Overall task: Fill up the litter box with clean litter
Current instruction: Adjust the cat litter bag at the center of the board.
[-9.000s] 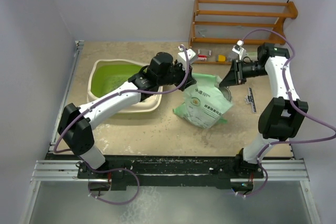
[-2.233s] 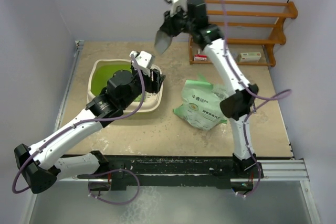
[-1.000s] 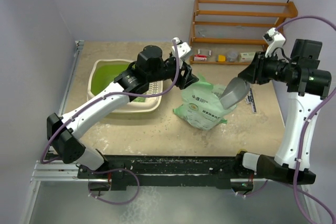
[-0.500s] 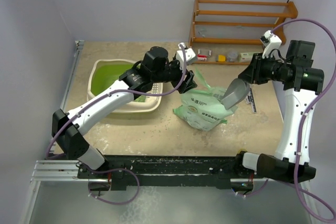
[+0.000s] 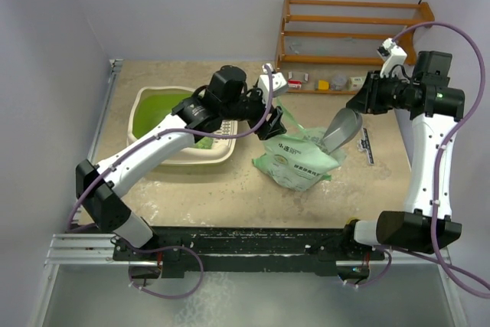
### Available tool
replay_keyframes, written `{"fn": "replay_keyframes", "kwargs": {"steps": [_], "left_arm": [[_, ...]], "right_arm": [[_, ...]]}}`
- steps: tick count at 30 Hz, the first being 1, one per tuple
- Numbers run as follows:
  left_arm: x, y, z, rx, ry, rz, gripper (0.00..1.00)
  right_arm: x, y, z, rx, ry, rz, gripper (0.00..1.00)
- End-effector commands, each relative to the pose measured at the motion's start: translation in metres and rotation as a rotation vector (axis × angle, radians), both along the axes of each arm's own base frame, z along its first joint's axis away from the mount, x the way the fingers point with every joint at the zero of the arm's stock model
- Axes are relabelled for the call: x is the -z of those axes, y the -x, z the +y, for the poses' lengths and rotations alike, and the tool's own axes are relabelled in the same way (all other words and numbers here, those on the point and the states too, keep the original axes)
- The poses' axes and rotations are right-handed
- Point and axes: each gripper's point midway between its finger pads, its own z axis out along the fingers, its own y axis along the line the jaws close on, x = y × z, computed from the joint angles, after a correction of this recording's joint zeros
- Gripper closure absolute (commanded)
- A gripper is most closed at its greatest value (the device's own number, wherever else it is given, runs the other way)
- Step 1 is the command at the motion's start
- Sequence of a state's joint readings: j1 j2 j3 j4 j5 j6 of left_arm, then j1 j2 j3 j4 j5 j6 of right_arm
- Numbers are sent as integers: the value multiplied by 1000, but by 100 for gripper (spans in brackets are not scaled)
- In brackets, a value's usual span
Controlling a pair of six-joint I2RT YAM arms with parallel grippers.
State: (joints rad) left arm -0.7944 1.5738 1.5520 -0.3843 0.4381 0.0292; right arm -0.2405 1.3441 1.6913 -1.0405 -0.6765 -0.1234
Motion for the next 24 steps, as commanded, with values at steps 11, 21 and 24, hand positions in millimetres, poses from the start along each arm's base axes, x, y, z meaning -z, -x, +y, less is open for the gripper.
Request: {"fn": "replay_keyframes", "kwargs": {"steps": [11, 21, 24], "left_arm": [[-17, 25, 28, 8, -7, -31, 23], [23, 1, 14, -12, -5, -91, 22], [34, -8, 4, -8, -2, -90, 22]], "right_arm": [[5, 17, 17, -137, -8, -7, 100], [1, 27, 22, -174, -12, 0, 100], [4, 28, 22, -178, -15, 11, 100]]}}
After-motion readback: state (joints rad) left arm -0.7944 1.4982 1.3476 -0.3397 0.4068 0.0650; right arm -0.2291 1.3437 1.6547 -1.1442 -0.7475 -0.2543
